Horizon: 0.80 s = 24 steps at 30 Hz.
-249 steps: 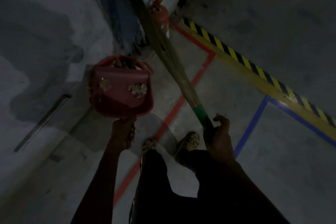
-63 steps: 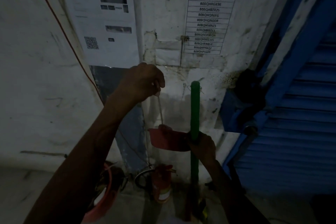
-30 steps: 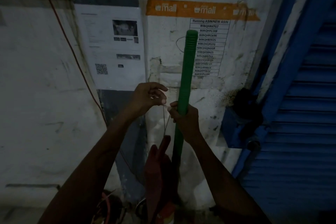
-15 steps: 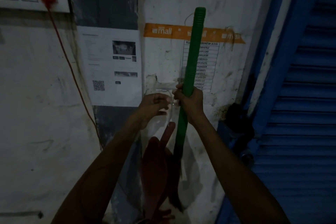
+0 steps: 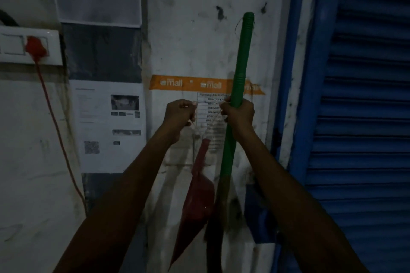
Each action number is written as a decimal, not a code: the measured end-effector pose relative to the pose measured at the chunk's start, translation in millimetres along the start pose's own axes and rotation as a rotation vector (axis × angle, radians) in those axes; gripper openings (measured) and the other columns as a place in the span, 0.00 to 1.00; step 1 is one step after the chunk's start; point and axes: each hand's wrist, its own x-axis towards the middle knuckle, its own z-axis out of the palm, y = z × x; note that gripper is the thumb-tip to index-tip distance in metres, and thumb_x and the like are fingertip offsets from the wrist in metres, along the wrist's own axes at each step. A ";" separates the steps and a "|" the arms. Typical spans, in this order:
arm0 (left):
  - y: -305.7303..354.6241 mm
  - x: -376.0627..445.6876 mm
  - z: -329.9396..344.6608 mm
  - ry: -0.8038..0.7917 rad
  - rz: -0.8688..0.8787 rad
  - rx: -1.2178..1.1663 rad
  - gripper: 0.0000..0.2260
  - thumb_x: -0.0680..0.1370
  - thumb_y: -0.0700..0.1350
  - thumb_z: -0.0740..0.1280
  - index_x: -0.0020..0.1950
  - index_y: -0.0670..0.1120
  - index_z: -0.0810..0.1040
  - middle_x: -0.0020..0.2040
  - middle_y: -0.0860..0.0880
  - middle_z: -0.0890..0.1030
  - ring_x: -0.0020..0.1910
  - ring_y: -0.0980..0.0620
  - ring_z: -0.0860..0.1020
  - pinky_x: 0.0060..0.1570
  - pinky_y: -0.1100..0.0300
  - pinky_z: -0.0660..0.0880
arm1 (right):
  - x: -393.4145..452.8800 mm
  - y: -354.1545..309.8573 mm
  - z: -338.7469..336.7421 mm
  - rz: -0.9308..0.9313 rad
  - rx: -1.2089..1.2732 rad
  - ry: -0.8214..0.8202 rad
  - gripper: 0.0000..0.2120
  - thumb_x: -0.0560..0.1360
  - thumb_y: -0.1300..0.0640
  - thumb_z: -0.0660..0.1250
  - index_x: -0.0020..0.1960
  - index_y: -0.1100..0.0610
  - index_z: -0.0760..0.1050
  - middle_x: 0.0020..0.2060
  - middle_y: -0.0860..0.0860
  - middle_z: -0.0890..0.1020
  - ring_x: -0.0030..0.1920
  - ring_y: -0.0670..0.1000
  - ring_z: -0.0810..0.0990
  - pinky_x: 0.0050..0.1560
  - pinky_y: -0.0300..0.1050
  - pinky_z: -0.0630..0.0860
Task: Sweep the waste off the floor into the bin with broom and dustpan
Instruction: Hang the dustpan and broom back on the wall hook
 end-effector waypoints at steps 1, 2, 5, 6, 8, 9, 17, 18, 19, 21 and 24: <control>5.7 6.2 3.5 -0.005 0.030 0.032 0.06 0.81 0.44 0.70 0.48 0.42 0.81 0.37 0.47 0.79 0.35 0.52 0.76 0.36 0.58 0.74 | 8.8 -5.6 -3.8 -0.018 -0.010 0.004 0.08 0.70 0.62 0.75 0.49 0.60 0.81 0.37 0.57 0.84 0.34 0.51 0.83 0.32 0.43 0.77; 12.8 13.3 9.1 -0.008 0.068 0.063 0.05 0.81 0.43 0.70 0.48 0.41 0.81 0.38 0.48 0.79 0.35 0.53 0.76 0.37 0.60 0.73 | 19.4 -12.7 -7.7 -0.037 -0.019 0.008 0.08 0.70 0.62 0.75 0.49 0.60 0.81 0.38 0.57 0.84 0.34 0.51 0.83 0.31 0.43 0.77; 35.7 36.8 22.5 0.013 0.202 0.126 0.03 0.80 0.42 0.72 0.48 0.42 0.82 0.42 0.50 0.81 0.41 0.56 0.78 0.43 0.61 0.74 | 51.8 -36.1 -13.1 -0.080 -0.039 0.012 0.08 0.70 0.63 0.74 0.48 0.57 0.81 0.38 0.56 0.84 0.34 0.51 0.83 0.33 0.47 0.80; 45.6 46.5 27.4 0.037 0.247 0.131 0.03 0.79 0.41 0.72 0.47 0.43 0.82 0.43 0.49 0.82 0.43 0.56 0.79 0.45 0.60 0.75 | 64.1 -45.6 -13.7 -0.092 -0.050 0.010 0.08 0.70 0.63 0.75 0.47 0.54 0.80 0.38 0.55 0.84 0.35 0.52 0.83 0.35 0.49 0.82; 63.1 64.2 34.1 0.095 0.324 0.145 0.03 0.78 0.41 0.73 0.47 0.42 0.83 0.42 0.50 0.82 0.44 0.57 0.79 0.46 0.62 0.75 | 86.2 -59.5 -11.9 -0.107 -0.083 0.004 0.09 0.69 0.60 0.76 0.46 0.51 0.80 0.39 0.54 0.84 0.36 0.53 0.83 0.39 0.53 0.83; 71.5 73.2 36.9 0.120 0.361 0.160 0.03 0.78 0.41 0.73 0.46 0.42 0.83 0.42 0.51 0.82 0.43 0.58 0.79 0.44 0.64 0.75 | 96.0 -66.0 -9.9 -0.115 -0.100 0.005 0.09 0.68 0.58 0.77 0.46 0.50 0.81 0.39 0.54 0.85 0.37 0.53 0.84 0.40 0.55 0.84; 131.3 142.7 56.9 0.245 0.526 0.246 0.08 0.79 0.44 0.73 0.50 0.39 0.85 0.44 0.47 0.82 0.46 0.51 0.80 0.48 0.60 0.75 | 152.3 -112.4 12.9 -0.158 -0.105 0.078 0.08 0.69 0.56 0.76 0.45 0.52 0.79 0.41 0.54 0.84 0.40 0.55 0.84 0.43 0.57 0.84; 138.8 154.1 57.7 0.250 0.547 0.247 0.08 0.79 0.44 0.73 0.50 0.39 0.85 0.44 0.47 0.82 0.46 0.51 0.80 0.48 0.59 0.75 | 159.3 -117.9 16.7 -0.172 -0.107 0.094 0.07 0.70 0.56 0.76 0.45 0.51 0.79 0.42 0.54 0.84 0.40 0.55 0.84 0.43 0.56 0.84; 145.3 164.8 58.3 0.252 0.569 0.247 0.08 0.79 0.45 0.72 0.50 0.40 0.85 0.45 0.47 0.83 0.47 0.51 0.80 0.49 0.59 0.75 | 165.9 -122.7 20.6 -0.186 -0.111 0.106 0.07 0.70 0.56 0.76 0.45 0.52 0.78 0.42 0.54 0.84 0.40 0.55 0.84 0.43 0.56 0.84; 160.3 184.1 58.9 0.257 0.625 0.233 0.08 0.79 0.45 0.72 0.50 0.41 0.85 0.45 0.48 0.83 0.47 0.51 0.81 0.49 0.59 0.76 | 179.1 -133.4 29.9 -0.213 -0.128 0.133 0.08 0.71 0.55 0.75 0.47 0.54 0.79 0.42 0.54 0.83 0.40 0.55 0.84 0.43 0.56 0.84; 182.9 213.9 56.7 0.269 0.717 0.199 0.07 0.79 0.45 0.73 0.49 0.41 0.85 0.44 0.49 0.83 0.46 0.51 0.81 0.49 0.58 0.78 | 198.0 -153.1 44.4 -0.243 -0.153 0.157 0.14 0.71 0.52 0.75 0.53 0.56 0.79 0.44 0.53 0.82 0.42 0.54 0.83 0.45 0.55 0.84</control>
